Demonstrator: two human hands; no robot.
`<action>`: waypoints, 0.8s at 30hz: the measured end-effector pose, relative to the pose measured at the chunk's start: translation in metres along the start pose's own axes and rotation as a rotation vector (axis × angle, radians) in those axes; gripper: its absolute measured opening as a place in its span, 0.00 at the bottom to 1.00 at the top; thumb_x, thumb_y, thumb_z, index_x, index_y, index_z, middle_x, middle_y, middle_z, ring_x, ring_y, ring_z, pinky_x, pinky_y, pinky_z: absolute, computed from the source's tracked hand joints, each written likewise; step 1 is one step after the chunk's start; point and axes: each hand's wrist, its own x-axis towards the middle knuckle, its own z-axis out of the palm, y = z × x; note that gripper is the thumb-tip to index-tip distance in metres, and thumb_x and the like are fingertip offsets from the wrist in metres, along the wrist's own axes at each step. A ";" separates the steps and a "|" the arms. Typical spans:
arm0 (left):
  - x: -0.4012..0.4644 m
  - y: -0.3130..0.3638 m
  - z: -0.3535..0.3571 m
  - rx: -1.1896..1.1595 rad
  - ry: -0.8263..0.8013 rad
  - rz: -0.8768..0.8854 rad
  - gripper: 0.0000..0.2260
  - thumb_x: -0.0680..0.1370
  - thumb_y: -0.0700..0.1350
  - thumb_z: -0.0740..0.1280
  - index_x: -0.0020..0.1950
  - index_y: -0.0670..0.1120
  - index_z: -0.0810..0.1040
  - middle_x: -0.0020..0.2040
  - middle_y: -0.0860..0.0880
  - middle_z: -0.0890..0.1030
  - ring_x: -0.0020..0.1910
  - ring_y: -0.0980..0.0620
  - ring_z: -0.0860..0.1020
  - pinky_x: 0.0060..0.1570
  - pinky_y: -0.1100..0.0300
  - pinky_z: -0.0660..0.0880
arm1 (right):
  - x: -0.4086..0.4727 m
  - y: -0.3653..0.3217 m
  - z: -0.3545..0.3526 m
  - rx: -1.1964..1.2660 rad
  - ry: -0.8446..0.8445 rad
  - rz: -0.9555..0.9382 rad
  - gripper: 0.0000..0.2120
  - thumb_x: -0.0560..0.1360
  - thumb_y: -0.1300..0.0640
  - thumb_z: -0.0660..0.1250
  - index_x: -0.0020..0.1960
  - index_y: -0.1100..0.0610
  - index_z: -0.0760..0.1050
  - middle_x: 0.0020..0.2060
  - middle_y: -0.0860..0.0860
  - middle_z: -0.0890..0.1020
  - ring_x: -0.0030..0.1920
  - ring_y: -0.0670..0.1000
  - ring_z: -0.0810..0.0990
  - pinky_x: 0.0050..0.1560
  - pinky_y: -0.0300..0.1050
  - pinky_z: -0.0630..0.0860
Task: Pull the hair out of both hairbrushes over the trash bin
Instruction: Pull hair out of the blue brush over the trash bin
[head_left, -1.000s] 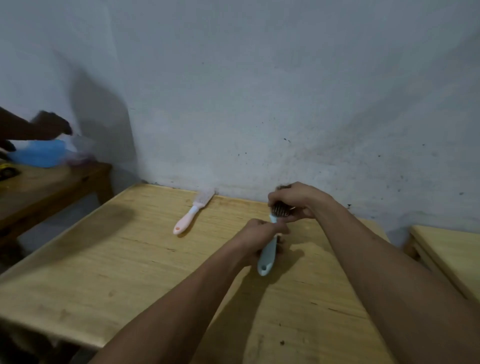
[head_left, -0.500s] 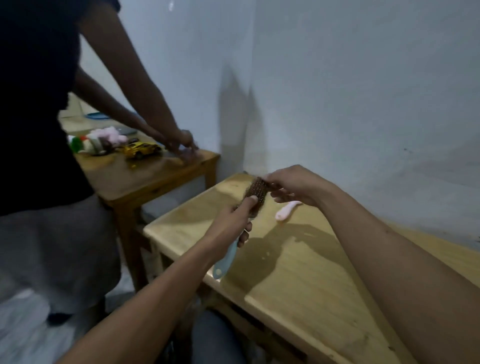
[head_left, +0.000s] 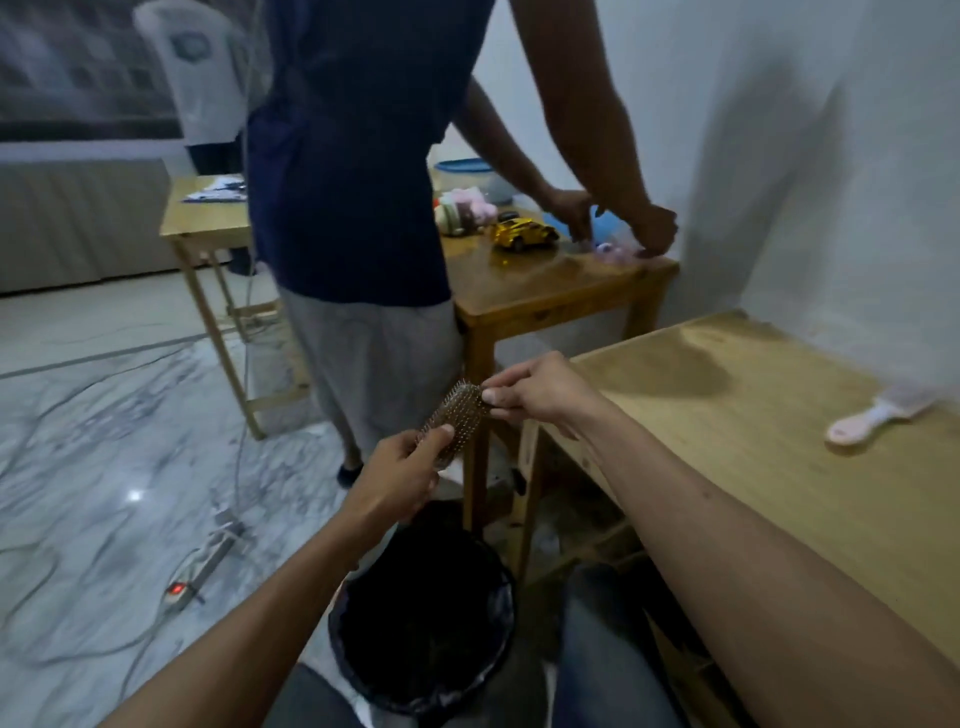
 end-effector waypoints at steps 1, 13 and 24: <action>-0.003 -0.011 -0.007 0.002 0.014 -0.020 0.22 0.80 0.58 0.64 0.52 0.37 0.78 0.26 0.48 0.71 0.21 0.52 0.67 0.21 0.63 0.62 | 0.003 0.008 0.011 0.003 -0.032 0.010 0.12 0.74 0.72 0.73 0.57 0.72 0.82 0.47 0.63 0.85 0.47 0.56 0.86 0.42 0.38 0.85; -0.035 -0.123 -0.023 0.045 0.038 -0.218 0.19 0.80 0.59 0.65 0.45 0.42 0.77 0.27 0.50 0.73 0.21 0.55 0.69 0.24 0.60 0.64 | 0.028 0.130 0.082 -0.136 -0.047 0.289 0.04 0.76 0.63 0.73 0.44 0.63 0.84 0.30 0.53 0.83 0.30 0.47 0.80 0.50 0.48 0.84; -0.020 -0.145 -0.016 0.502 0.194 -0.197 0.19 0.81 0.61 0.60 0.40 0.48 0.72 0.34 0.51 0.75 0.35 0.52 0.75 0.34 0.55 0.67 | 0.047 0.156 0.112 -0.120 0.216 0.403 0.07 0.79 0.60 0.69 0.53 0.63 0.82 0.35 0.53 0.81 0.30 0.47 0.78 0.31 0.39 0.74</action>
